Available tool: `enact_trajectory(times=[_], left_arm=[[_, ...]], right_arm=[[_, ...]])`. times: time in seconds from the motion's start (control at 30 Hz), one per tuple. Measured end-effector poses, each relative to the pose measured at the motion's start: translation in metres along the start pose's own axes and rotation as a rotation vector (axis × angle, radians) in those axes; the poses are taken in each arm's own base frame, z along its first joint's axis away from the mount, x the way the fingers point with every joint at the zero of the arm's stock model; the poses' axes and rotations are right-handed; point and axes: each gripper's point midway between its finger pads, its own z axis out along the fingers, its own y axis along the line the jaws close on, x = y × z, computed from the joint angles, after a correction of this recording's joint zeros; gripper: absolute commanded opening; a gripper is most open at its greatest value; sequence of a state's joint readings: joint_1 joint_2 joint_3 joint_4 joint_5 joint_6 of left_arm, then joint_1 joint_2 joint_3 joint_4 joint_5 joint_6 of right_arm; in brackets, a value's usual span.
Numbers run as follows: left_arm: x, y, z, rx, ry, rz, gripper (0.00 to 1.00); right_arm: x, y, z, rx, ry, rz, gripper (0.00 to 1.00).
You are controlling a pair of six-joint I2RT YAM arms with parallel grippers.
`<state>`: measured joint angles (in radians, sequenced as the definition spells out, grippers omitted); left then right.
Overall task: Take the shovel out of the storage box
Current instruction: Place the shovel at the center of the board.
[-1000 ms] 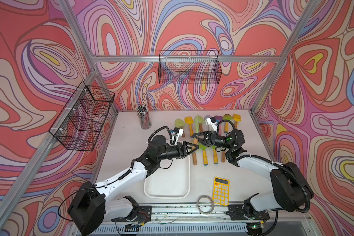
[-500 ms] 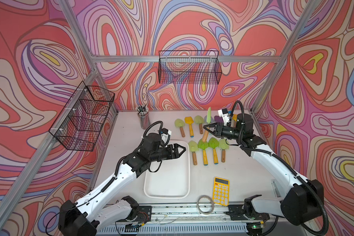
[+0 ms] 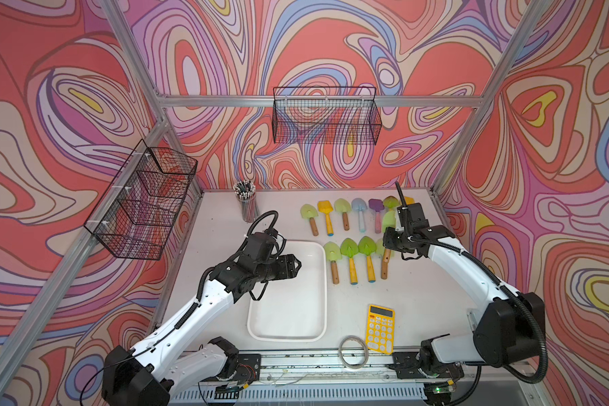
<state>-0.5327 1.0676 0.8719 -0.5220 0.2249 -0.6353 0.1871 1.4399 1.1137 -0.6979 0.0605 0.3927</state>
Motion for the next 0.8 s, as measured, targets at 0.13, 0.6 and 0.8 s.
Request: enact_trajectory(times=[0.13, 0.6, 0.8], left_arm=[[0.001, 0.007, 0.000, -0.008, 0.007, -0.012, 0.72], [0.002, 0.018, -0.010, -0.002, -0.011, -0.024, 0.72], [0.005, 0.019, -0.011, 0.003, -0.004, -0.026, 0.72]], right_arm=[[0.010, -0.029, 0.017, 0.135, 0.037, -0.009, 0.11], [0.037, -0.092, 0.077, 0.389, 0.150, 0.009, 0.11], [0.033, -0.104, 0.086, 0.400, 0.138, 0.045, 0.11]])
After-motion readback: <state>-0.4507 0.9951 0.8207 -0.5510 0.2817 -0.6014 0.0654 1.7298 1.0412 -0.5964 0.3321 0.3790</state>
